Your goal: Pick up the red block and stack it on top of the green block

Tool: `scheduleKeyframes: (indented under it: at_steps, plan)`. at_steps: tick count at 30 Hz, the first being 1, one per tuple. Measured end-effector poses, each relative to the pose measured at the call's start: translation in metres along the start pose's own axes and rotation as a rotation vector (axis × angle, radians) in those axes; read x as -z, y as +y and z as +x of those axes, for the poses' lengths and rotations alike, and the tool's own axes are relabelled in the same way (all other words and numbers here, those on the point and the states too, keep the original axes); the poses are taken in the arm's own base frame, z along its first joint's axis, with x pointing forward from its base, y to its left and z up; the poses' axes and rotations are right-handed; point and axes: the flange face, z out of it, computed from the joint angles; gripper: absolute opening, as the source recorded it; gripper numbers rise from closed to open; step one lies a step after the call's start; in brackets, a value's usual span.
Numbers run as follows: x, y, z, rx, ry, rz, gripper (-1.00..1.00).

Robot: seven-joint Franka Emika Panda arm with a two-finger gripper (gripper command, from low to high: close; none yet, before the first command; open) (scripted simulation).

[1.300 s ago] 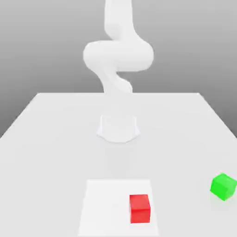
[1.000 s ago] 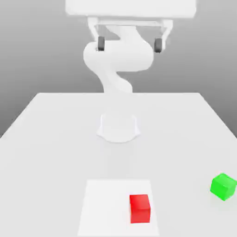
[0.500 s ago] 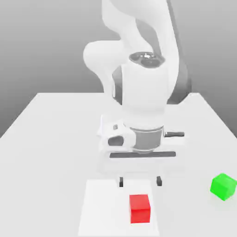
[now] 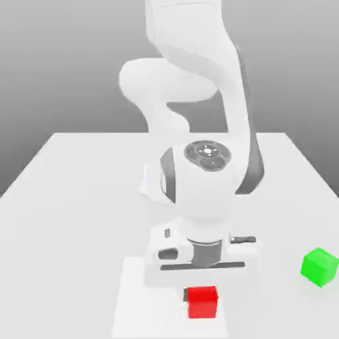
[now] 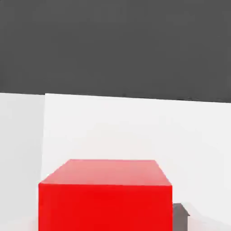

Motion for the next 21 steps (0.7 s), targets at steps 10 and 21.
scheduleKeyframes:
  at_steps: [10, 21]
  plan:
    - [0.057, -0.103, -0.157, 0.636, -0.003, 0.001, -1.00]
    - [0.007, -0.129, -0.248, 0.957, -0.001, -0.001, 1.00]
